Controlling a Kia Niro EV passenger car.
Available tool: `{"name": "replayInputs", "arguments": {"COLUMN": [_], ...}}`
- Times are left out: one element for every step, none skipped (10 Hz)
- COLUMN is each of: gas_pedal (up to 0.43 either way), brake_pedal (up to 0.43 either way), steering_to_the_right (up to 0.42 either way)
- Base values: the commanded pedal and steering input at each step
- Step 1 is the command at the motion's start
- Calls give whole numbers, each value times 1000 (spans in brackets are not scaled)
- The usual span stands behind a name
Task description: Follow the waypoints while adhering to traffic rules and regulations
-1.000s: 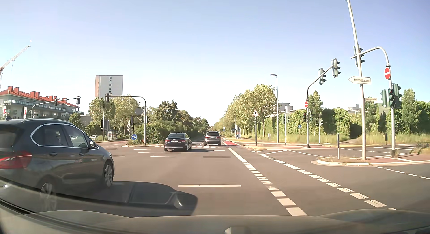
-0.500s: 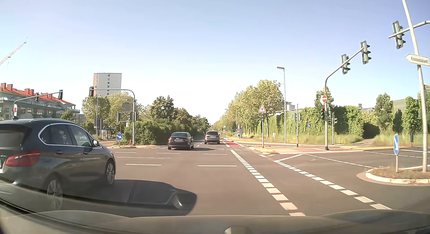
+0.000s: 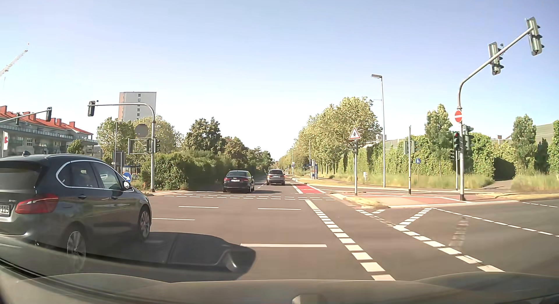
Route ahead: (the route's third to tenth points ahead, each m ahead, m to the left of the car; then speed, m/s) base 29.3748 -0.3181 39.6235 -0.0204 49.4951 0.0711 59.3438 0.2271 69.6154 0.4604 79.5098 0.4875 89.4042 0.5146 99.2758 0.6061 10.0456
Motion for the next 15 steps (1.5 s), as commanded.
{"name": "replayInputs", "arguments": {"gas_pedal": [268,260,248,248,240,220,197,197,189,189,189,177,177,177,177], "brake_pedal": [0,0,0,0,0,0,0,0,0,0,0,0,0,0,0], "steering_to_the_right": [-3,-3,-3,-3,-3,-3,-3,-3,-3,-3,-3,-4,-5,-5,-4]}}
